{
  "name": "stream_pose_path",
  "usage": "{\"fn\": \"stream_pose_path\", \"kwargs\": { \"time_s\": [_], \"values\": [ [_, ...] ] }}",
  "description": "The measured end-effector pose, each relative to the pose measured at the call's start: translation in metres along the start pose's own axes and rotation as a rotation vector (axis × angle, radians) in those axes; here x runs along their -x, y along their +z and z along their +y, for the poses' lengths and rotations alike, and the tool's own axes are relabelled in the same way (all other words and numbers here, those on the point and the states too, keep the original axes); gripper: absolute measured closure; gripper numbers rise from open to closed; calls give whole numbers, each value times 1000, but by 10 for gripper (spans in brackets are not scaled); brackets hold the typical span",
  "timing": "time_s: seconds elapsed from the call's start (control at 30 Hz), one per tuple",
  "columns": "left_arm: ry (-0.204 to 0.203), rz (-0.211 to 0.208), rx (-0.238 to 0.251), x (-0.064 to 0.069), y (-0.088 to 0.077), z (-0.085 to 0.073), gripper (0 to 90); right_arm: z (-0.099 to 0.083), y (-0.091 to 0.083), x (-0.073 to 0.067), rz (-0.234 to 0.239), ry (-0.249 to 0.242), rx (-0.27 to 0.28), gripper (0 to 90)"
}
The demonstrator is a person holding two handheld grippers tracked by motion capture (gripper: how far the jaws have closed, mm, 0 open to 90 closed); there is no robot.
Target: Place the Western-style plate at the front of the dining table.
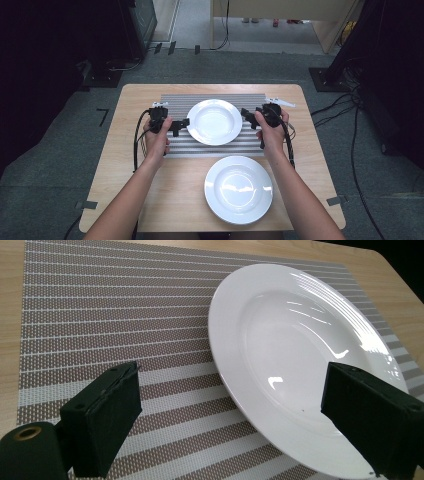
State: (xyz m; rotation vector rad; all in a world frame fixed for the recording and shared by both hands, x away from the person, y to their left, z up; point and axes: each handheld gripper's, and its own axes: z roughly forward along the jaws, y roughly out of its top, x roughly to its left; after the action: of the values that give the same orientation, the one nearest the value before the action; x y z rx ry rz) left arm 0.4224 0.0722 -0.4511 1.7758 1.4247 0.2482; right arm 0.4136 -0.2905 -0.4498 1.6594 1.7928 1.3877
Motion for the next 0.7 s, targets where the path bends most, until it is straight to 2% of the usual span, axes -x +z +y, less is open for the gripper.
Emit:
{"fn": "stream_pose_path", "kwargs": {
  "time_s": [0.2,0.27,0.37,0.7],
  "values": [
    [34,-7,13,3,-12,-6,90,-8,-11,1,3,-25,-25,271],
    [30,-13,13,3,-15,-9,90,-10,-16,0,9,-39,-29,251],
    [36,-20,23,3,-22,-15,90,-12,-27,1,-13,-69,-13,231],
    [64,-29,46,4,-43,-29,90,-19,-51,8,-12,-67,-10,220]
  ]
}}
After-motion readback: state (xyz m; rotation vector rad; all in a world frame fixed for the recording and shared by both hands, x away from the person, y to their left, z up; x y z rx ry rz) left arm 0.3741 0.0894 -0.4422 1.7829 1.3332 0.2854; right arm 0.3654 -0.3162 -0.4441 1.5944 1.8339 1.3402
